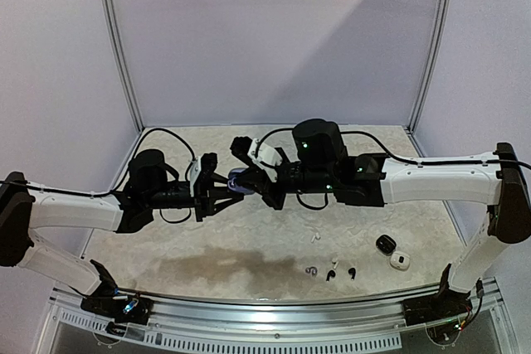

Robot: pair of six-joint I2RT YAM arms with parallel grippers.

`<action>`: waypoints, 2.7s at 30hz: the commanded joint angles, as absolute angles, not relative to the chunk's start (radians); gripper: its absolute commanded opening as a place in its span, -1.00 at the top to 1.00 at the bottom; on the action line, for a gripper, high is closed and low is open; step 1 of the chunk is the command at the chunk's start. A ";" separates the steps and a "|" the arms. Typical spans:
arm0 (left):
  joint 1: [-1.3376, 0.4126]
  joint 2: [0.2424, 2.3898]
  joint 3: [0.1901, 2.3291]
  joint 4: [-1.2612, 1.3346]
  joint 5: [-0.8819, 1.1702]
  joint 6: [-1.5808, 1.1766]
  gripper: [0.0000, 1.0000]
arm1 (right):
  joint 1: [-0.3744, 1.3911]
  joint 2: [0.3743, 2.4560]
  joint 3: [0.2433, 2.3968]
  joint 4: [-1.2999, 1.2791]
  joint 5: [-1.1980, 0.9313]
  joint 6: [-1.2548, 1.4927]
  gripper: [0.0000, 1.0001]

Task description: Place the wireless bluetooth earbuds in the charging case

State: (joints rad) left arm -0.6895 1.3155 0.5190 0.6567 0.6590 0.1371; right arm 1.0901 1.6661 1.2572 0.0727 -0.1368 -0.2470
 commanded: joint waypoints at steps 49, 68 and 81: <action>-0.709 1.303 0.509 0.741 0.591 0.034 1.00 | 1.078 1.553 1.323 -0.040 -0.151 -0.180 0.63; -0.709 1.281 0.501 0.790 0.563 0.005 1.00 | 1.120 1.671 1.419 -0.090 0.115 -0.125 0.99; -0.708 1.287 0.505 0.791 0.542 0.003 1.00 | 1.120 1.679 1.386 -0.055 0.095 -0.113 1.00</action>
State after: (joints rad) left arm -0.6922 1.3003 0.5076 0.7631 0.5579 0.0067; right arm 1.1183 1.6615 1.3987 -0.0605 0.0799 -0.1318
